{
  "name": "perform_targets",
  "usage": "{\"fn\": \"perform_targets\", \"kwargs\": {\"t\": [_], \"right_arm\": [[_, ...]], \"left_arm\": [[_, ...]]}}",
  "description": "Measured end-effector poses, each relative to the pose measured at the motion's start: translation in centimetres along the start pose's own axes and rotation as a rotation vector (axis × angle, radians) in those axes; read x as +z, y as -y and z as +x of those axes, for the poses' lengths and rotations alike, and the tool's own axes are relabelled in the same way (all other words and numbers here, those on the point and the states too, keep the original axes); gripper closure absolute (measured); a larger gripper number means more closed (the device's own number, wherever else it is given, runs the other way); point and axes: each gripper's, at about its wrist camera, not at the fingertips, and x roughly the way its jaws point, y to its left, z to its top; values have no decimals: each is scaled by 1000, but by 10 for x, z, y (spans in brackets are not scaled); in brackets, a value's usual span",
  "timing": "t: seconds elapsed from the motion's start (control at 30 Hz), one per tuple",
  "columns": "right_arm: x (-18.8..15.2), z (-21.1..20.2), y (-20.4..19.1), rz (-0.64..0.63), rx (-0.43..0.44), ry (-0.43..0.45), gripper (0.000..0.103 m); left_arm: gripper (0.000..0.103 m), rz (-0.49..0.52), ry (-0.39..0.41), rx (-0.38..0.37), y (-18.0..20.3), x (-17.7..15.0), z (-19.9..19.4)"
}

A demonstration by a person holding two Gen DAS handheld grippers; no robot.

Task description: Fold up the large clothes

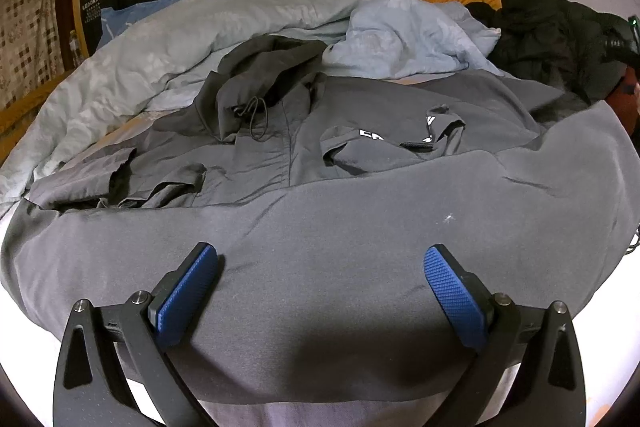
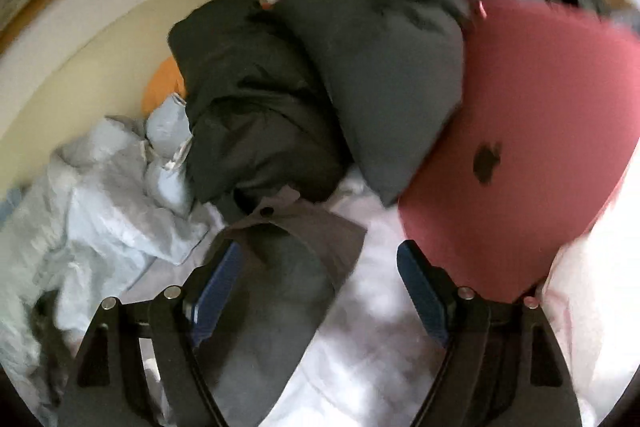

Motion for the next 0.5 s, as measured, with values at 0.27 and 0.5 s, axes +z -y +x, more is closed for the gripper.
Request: {"fn": "perform_targets", "kwargs": {"t": [0.27,0.5], "right_arm": [[-31,61,-13,-121,-32,-168,21],[-51,100,-19,-125,29,-241,70]], "left_arm": [[0,-3,-4,-7,0,0,1],[0,-13,-14,-36,-1,1,4]]}}
